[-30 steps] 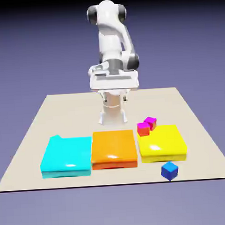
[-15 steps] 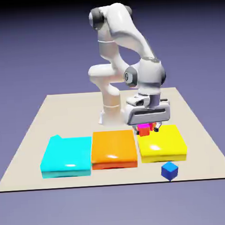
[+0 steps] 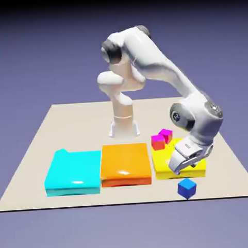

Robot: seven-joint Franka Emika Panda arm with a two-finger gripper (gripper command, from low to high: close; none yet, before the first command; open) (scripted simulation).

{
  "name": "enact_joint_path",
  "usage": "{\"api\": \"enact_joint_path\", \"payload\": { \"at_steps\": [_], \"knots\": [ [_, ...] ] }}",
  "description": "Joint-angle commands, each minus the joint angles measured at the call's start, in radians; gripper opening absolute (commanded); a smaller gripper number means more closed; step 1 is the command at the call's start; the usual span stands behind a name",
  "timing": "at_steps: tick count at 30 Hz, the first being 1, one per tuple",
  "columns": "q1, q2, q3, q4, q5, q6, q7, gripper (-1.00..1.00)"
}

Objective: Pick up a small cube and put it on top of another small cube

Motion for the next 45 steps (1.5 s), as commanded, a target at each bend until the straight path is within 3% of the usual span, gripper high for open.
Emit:
{"api": "enact_joint_path", "payload": {
  "at_steps": [1,7,11,12,16,45],
  "knots": [
    [-0.002,0.036,0.018,0.031,-0.014,-0.033,0.005,0.0],
    [-0.015,0.232,0.115,0.2,-0.093,-0.214,0.033,0.0],
    [-0.031,0.287,0.075,0.11,-0.145,-0.084,0.066,0.0],
    [-0.031,0.287,0.075,0.11,-0.145,-0.084,0.066,-1.0],
    [-0.015,0.232,0.115,0.2,-0.092,-0.214,0.033,-1.0],
    [0.266,-0.819,-0.269,-0.726,0.492,-0.075,-0.227,-1.0]
  ]
}}
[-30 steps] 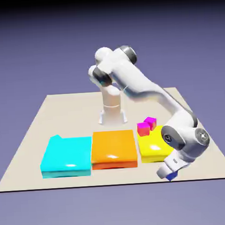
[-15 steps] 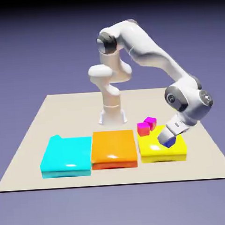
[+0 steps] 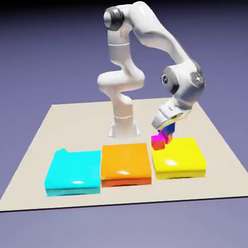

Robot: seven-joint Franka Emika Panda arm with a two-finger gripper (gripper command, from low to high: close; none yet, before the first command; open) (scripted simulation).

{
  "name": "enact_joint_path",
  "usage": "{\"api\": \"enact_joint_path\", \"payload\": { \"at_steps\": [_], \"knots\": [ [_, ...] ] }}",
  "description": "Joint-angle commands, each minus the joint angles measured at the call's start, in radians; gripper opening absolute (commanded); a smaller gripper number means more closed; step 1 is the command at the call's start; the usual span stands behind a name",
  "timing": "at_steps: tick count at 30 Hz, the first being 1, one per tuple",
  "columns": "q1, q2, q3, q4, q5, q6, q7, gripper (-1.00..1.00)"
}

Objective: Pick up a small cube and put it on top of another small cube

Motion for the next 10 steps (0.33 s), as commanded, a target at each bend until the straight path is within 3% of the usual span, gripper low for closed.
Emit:
{"api": "enact_joint_path", "payload": {
  "at_steps": [1,7,8,10],
  "knots": [
    [0.008,-0.03,-0.011,-0.026,0.014,0.004,-0.007,-1.0],
    [0.006,0.04,-0.008,-0.155,-0.005,0.199,0.013,-1.0],
    [0.006,0.04,-0.008,-0.155,-0.005,0.199,0.013,1.0],
    [0.007,0.025,-0.009,-0.126,-0.001,0.155,0.009,1.0]
  ]
}}
